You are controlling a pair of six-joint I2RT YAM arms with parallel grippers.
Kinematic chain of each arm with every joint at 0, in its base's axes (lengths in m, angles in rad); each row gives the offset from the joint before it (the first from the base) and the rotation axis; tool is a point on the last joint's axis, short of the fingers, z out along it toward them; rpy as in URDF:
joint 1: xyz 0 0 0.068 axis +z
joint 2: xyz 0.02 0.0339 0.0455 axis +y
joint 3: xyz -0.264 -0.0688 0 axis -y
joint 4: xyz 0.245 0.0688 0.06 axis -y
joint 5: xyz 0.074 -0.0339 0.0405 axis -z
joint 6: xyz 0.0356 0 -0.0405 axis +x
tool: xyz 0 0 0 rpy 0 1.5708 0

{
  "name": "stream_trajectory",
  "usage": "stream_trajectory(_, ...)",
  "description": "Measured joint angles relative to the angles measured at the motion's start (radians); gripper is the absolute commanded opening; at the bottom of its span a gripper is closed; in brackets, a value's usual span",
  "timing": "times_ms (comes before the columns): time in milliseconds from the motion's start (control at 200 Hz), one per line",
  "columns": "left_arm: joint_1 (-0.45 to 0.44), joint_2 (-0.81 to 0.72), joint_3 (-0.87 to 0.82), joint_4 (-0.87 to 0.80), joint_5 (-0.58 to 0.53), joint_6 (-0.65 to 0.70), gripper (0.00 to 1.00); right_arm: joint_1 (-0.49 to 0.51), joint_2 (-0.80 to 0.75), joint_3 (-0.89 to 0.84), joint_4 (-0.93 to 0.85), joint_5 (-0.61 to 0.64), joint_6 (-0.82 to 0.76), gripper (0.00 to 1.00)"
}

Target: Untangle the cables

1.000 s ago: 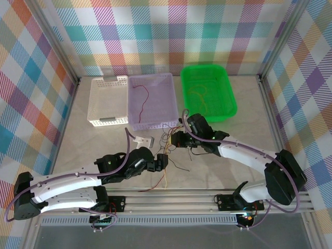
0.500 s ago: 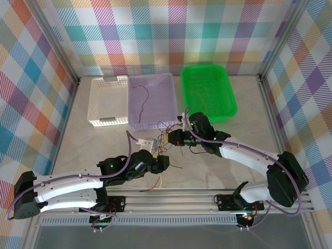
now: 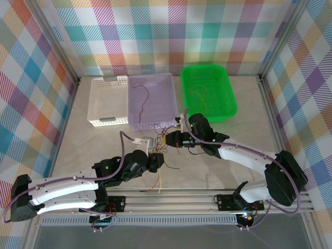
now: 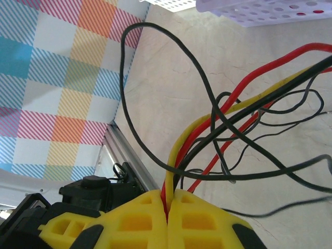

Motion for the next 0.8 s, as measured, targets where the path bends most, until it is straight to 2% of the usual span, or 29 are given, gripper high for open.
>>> stream_trajectory(145, 0.000, 0.004, 0.000, 0.005, 0.001, -0.002, 0.00, 0.001, 0.000, 0.000, 0.000, 0.001, 0.001, 0.00)
stream_trajectory(435, 0.000, 0.000, 0.000, -0.006, -0.005, 0.004, 0.00, 0.002, -0.034, -0.017, -0.033, 0.071, -0.009, 0.00)
stream_trajectory(520, 0.000, -0.028, -0.001, -0.020, -0.021, 0.000, 0.00, -0.006, -0.050, -0.028, -0.050, 0.089, -0.013, 0.10)
stream_trajectory(585, 0.000, -0.053, -0.007, -0.026, -0.037, -0.003, 0.00, -0.014, -0.060, -0.041, -0.058, 0.098, -0.014, 0.22)
stream_trajectory(685, 0.000, -0.074, -0.023, -0.026, -0.055, -0.013, 0.00, -0.025, -0.064, -0.065, -0.066, 0.107, -0.027, 0.33)
stream_trajectory(800, 0.000, -0.063, -0.039, -0.026, -0.060, -0.026, 0.00, -0.030, -0.064, -0.089, -0.073, 0.114, -0.036, 0.37)
